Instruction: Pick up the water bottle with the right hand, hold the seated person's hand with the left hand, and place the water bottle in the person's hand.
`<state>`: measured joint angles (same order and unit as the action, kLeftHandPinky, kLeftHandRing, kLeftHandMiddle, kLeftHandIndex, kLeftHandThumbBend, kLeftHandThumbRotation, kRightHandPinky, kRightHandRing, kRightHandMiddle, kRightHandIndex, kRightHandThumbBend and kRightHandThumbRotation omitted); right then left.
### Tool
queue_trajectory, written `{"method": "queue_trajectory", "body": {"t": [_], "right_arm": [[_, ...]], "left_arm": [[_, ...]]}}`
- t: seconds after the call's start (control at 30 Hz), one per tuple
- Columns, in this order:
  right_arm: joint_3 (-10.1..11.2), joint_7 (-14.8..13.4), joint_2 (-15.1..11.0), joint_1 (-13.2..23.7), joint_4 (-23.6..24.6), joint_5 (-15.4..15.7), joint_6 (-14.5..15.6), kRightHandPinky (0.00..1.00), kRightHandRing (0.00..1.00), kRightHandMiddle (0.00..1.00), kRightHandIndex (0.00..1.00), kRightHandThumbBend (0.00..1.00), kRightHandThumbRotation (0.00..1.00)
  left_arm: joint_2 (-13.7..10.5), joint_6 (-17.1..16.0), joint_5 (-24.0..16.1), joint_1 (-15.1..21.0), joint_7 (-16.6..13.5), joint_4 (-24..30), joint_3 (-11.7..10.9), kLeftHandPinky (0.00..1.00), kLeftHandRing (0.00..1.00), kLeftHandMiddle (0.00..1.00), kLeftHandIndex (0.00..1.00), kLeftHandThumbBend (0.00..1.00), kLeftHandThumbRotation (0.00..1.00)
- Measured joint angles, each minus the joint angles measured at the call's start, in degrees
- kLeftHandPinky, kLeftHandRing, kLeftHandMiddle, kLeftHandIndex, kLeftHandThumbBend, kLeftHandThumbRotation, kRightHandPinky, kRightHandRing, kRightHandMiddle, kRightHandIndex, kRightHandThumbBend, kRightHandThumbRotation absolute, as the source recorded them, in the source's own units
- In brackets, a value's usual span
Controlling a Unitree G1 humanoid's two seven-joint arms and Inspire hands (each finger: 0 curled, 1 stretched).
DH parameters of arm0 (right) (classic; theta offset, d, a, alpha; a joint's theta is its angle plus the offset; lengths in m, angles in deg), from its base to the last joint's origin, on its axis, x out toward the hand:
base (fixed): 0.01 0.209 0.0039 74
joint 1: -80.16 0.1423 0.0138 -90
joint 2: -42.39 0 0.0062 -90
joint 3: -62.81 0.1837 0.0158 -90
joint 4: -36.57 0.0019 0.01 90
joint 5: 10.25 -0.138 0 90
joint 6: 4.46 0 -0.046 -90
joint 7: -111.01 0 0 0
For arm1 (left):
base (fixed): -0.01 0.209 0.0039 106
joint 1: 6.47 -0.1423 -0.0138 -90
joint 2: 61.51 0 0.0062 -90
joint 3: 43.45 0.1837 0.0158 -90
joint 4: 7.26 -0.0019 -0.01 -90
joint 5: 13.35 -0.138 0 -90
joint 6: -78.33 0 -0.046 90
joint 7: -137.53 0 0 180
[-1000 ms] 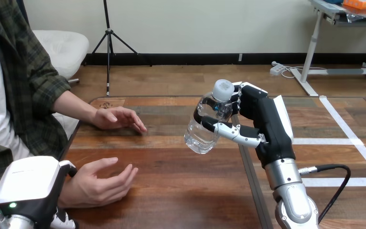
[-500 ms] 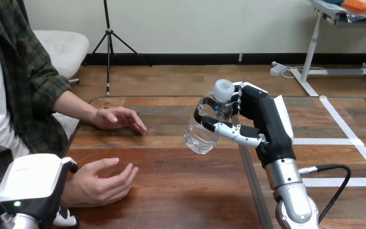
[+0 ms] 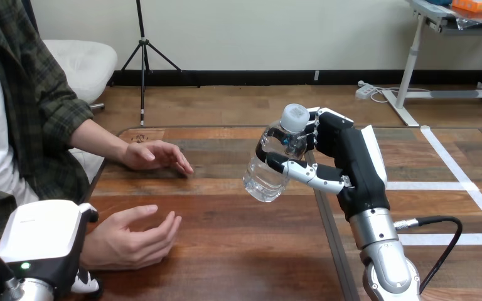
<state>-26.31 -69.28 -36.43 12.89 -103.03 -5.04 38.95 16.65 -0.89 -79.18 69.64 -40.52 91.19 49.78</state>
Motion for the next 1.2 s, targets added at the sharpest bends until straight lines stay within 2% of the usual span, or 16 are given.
{"method": "queue_trajectory", "body": {"t": [0.57,1.2], "right_arm": [[0.0,0.0,0.0,0.0,0.0,0.0,0.0,0.39,0.42,0.47,0.57,0.67,0.0],[0.0,0.2,-0.1,0.0,0.0,-0.2,0.0,0.37,0.41,0.46,0.57,0.67,0.0]], "left_arm": [[0.0,4.9,-1.3,1.8,-0.1,-1.2,2.4,0.68,0.73,0.77,0.75,0.85,0.0],[0.0,10.0,-2.2,4.9,2.5,-3.0,4.8,0.7,0.75,0.77,0.76,0.86,0.0]]}}
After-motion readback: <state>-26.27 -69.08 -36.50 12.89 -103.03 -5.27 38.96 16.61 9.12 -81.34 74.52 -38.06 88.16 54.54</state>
